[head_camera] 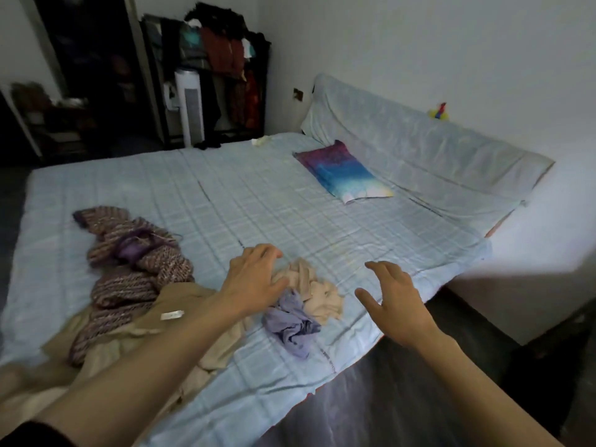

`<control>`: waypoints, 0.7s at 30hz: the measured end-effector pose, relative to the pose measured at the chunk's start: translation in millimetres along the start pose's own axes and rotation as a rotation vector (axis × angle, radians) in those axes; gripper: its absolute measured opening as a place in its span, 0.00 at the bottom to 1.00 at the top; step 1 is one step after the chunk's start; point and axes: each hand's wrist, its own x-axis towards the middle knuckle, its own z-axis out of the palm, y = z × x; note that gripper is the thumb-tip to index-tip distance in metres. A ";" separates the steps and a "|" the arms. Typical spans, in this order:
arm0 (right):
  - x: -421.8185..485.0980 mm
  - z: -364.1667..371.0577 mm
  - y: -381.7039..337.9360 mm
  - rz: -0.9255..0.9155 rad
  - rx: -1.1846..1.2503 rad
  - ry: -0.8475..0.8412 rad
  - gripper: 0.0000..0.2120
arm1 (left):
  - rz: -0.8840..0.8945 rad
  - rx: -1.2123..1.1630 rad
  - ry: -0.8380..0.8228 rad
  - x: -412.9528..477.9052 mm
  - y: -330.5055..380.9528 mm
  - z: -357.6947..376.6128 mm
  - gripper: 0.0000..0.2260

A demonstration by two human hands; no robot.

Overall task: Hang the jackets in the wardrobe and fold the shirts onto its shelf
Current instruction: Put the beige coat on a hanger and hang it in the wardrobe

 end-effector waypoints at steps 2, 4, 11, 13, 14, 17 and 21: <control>29.8 14.6 3.3 -0.073 0.032 -0.031 0.27 | -0.062 0.043 0.003 4.5 -12.8 2.2 0.30; 57.8 25.8 5.6 -0.147 0.053 -0.045 0.27 | -0.117 0.106 0.013 9.9 -22.7 2.1 0.27; 149.2 46.2 -15.2 -0.401 0.198 -0.128 0.27 | -0.337 0.224 0.119 16.6 -41.2 -24.9 0.25; 163.9 52.7 -33.5 -0.466 0.244 -0.145 0.27 | -0.417 0.254 0.153 10.2 -49.6 -37.0 0.29; 168.4 56.3 -44.1 -0.495 0.267 -0.163 0.27 | -0.454 0.270 0.159 5.2 -55.8 -42.7 0.31; 177.3 69.8 -74.7 -0.583 0.298 -0.216 0.30 | -0.565 0.298 0.183 -11.9 -79.1 -58.8 0.30; 189.3 99.1 -104.6 -0.645 0.282 -0.287 0.30 | -0.682 0.303 0.186 -38.5 -111.6 -67.1 0.33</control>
